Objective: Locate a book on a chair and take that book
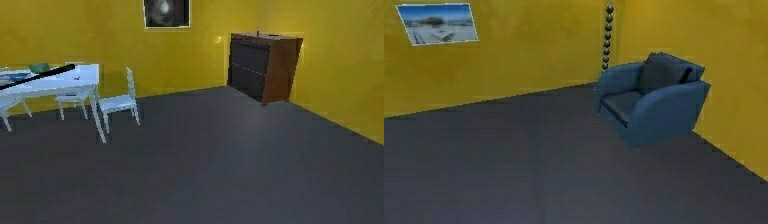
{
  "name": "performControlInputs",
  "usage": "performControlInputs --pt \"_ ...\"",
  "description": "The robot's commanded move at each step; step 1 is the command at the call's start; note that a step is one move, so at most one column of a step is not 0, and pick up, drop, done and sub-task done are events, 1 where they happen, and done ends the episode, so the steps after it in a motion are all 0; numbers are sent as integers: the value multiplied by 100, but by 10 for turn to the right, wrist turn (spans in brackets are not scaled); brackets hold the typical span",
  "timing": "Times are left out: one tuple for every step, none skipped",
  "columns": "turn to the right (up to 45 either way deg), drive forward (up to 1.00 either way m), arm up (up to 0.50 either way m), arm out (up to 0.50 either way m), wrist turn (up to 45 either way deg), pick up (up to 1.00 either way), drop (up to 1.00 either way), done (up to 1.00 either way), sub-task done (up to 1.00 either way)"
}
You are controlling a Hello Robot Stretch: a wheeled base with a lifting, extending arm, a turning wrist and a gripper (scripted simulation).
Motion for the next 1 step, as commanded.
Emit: performControlInputs --pt "30 0 0 0 0 0 0 0 0"
